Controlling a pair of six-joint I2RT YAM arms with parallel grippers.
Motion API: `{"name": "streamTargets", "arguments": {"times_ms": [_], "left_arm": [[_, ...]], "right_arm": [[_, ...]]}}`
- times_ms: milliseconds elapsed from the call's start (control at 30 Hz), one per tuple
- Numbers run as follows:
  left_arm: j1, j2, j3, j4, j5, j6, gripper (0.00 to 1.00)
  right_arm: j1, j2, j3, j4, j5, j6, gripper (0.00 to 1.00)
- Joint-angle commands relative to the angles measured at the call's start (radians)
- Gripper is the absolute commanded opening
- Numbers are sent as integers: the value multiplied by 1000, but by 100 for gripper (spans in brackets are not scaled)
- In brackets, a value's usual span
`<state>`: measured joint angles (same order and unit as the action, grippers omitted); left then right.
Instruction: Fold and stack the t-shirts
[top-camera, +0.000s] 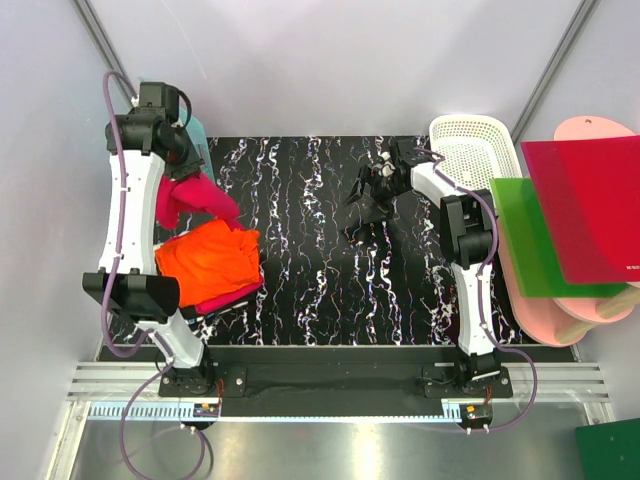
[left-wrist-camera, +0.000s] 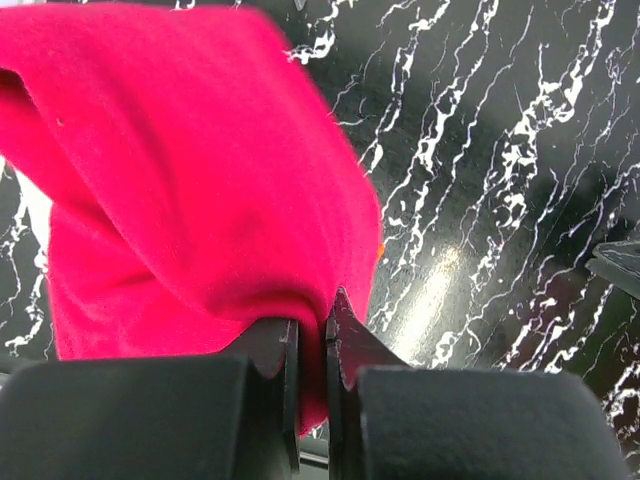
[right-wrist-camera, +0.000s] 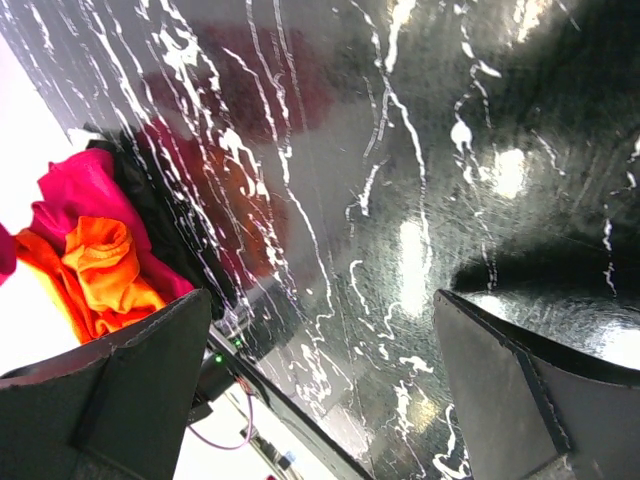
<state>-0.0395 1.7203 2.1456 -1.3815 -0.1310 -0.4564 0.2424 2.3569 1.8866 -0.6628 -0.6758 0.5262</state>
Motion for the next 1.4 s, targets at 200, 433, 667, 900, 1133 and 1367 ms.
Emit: {"name": "streamTargets", "arguments": {"times_ms": [200, 433, 667, 900, 1133, 1367], "left_arm": [[-8, -235, -439, -47, 298, -7, 0], [-7, -294, -391, -97, 329, -14, 0], [-5, -413, -620, -165, 326, -126, 0], [0, -591, -956, -166, 282, -208, 0], [62, -630, -1093, -119, 157, -278, 0], [104, -561, -948, -68, 5, -327, 0]], "right_arm": [[11, -56, 6, 20, -50, -11, 100], [11, -50, 6, 26, -53, 0, 100], [9, -44, -6, 31, -59, 0, 100], [9, -25, -9, 37, -76, 3, 99], [11, -19, -12, 40, -91, 9, 100], [12, -31, -34, 45, -96, 12, 100]]}}
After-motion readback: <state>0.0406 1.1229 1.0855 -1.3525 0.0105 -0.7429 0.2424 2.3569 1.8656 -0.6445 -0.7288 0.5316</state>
